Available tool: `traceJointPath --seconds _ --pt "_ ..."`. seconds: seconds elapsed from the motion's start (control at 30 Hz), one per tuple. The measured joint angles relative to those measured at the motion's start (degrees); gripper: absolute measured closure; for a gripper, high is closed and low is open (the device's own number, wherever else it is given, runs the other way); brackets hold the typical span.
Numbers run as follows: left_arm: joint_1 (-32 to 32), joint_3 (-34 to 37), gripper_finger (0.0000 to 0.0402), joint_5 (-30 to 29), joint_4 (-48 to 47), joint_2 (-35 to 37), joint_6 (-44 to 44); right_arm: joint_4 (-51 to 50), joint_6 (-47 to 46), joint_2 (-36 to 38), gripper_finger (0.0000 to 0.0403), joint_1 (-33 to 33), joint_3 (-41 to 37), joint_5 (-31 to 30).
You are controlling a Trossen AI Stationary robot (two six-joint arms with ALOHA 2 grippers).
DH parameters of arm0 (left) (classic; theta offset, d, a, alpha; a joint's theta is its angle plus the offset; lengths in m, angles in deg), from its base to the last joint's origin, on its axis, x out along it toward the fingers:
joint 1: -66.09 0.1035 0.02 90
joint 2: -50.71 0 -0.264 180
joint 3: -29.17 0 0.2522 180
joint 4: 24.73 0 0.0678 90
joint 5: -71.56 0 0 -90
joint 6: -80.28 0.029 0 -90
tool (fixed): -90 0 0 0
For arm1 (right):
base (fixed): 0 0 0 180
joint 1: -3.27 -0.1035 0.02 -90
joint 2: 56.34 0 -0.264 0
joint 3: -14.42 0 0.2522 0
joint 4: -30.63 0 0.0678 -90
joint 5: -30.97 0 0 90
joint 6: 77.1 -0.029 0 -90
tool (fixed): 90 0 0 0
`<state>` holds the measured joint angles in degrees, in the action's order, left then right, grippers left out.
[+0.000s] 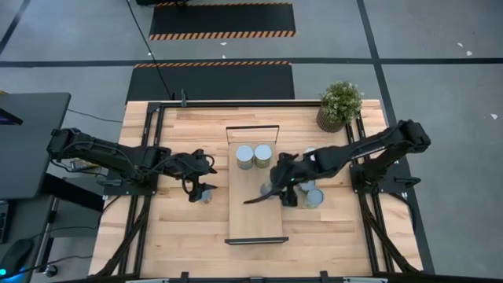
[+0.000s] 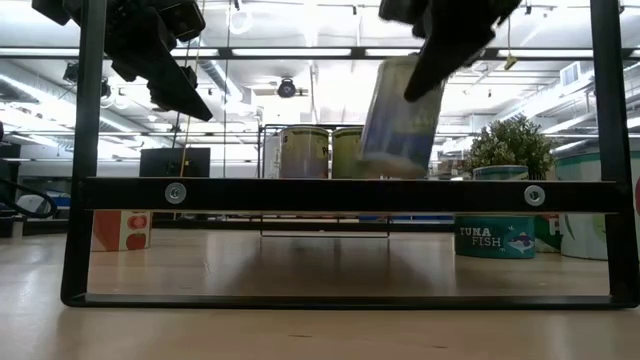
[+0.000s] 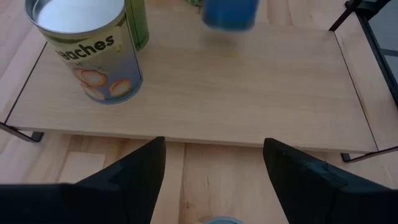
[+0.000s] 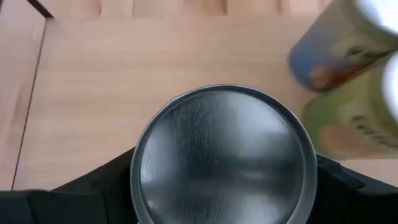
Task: Pick and place cans onto a shelf
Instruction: Put the canned peas on the shelf
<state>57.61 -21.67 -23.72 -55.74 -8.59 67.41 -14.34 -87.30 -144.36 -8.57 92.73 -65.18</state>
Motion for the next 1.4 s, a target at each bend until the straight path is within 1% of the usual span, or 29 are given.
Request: traceJointPath --seconds 0.1,0.2,0.3,0.5,0.67,1.0,1.2,1.4 --pt "0.0 0.0 0.0127 0.0 0.1 0.0 0.0 -2.2 -1.7 -3.6 0.0077 -0.2 2.2 -0.7" --pt "0.0 0.0 0.0127 0.0 0.0 0.0 -0.1 -4.6 -1.8 -6.0 0.0077 -0.2 5.6 -2.7" --pt "0.0 0.0 0.0127 0.0 -0.3 0.0 -0.9 -6.0 -1.3 -8.1 0.0075 -0.1 7.3 -3.2" --pt "0.0 0.0 0.0127 0.0 -0.4 0.0 -1.1 -5.8 2.7 -10.4 0.0044 -0.2 7.9 -2.8" --pt "0.0 0.0 0.0127 0.0 -0.5 0.0 -1.0 -6.5 2.8 -9.9 0.0029 -0.2 7.9 -3.6" --pt "0.0 0.0 0.0127 0.0 -0.5 0.0 -0.9 -8.8 2.4 -6.3 0.0028 -1.5 7.9 -9.2" --pt "0.0 0.0 0.0127 0.0 -0.4 0.0 -0.9 -9.3 3.7 -5.2 0.0028 -2.3 8.2 -12.3" --pt "0.0 0.0 0.0127 0.0 -0.5 0.0 -0.9 -10.8 3.6 -4.2 0.0028 -3.4 8.6 -12.8"
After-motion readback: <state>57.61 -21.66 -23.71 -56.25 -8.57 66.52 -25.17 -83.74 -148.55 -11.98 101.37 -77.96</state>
